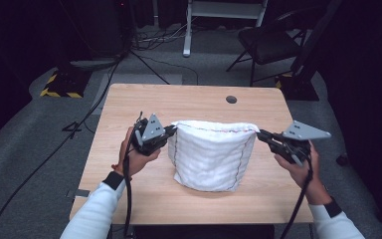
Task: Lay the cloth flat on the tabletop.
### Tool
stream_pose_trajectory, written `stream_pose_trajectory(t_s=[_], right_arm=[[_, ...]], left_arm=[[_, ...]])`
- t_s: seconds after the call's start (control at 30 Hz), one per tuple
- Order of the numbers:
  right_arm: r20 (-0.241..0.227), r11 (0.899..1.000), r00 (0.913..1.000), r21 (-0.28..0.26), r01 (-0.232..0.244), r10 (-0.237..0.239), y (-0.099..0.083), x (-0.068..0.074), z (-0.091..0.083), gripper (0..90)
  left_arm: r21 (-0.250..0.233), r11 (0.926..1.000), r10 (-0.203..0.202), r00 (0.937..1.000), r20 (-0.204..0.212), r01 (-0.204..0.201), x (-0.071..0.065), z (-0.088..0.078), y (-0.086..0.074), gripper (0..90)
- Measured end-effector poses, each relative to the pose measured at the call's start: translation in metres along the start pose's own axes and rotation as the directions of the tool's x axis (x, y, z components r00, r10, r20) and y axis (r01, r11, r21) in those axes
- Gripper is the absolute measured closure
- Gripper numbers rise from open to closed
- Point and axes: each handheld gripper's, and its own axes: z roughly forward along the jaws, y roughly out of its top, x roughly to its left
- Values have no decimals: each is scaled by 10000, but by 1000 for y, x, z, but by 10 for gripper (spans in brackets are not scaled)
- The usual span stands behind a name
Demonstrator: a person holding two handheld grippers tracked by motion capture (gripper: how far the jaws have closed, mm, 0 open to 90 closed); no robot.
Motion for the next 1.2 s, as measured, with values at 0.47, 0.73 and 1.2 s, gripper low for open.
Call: stream_pose_trajectory(t_s=[0.47,0.73,1.2], right_arm=[[1428,9844,9884,1591,-746,519,0,-66,132,851],[2306,9670,9697,2176,-1323,808,-12,-74,162,638],[-337,9680,9989,2499,-242,337,-66,-35,101,549]], left_arm=[[1437,9804,-1168,9853,-1250,1344,72,115,-19,840],[2133,9561,-1645,9705,-1764,2008,69,140,-28,479],[2664,9609,-791,9969,46,750,35,82,-62,286]])
